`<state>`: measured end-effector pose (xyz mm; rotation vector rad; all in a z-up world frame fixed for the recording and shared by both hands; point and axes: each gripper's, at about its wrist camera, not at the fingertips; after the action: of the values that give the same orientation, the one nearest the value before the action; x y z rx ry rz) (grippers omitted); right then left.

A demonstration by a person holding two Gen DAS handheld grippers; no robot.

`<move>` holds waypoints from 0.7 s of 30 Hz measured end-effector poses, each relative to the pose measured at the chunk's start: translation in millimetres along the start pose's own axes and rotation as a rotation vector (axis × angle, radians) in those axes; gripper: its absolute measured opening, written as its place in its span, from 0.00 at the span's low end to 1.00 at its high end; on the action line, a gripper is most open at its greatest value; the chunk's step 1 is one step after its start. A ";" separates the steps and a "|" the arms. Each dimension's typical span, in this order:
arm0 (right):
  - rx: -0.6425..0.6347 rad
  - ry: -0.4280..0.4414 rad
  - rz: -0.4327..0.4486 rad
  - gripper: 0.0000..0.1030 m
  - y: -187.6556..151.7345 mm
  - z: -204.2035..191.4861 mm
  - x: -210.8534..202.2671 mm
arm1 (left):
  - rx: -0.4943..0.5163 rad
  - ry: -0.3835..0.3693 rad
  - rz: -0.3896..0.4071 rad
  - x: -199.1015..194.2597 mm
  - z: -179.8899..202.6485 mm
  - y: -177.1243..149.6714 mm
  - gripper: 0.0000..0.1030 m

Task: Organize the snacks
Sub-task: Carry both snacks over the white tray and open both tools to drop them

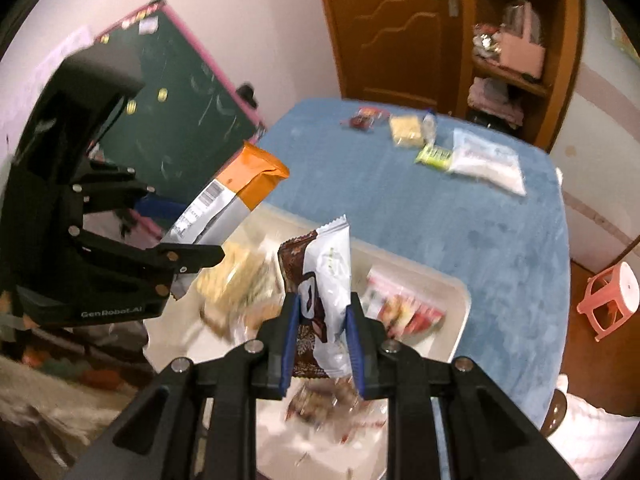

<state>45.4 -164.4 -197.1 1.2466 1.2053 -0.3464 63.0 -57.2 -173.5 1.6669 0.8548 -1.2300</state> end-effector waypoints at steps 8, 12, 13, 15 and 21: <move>-0.088 -0.080 -0.059 0.57 -26.4 -29.0 9.7 | -0.031 0.038 -0.087 13.7 7.4 -26.0 0.84; -0.124 -0.092 -0.035 0.57 -29.6 -37.4 2.4 | -0.042 0.032 -0.099 17.3 9.1 -26.0 0.84; -0.130 -0.100 -0.032 0.57 -29.8 -38.4 1.3 | -0.038 0.032 -0.094 15.7 10.6 -26.3 0.84; -0.126 -0.103 -0.029 0.57 -29.9 -39.0 0.2 | -0.028 0.034 -0.082 13.5 15.6 -26.8 0.84; -0.089 -0.112 -0.027 0.57 -28.9 -30.6 -1.5 | -0.014 0.045 -0.047 8.8 22.7 -20.5 0.84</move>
<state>7.2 -149.3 -206.7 1.1204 1.1309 -0.3733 39.0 -70.0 -189.9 1.6775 0.9324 -1.2198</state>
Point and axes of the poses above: each gripper's, at about its wrist camera, not at the fingertips, and x roughly the way its jaws point, z to its right, y to its top, and after that the axes turned 2 degrees about -x, right-handed
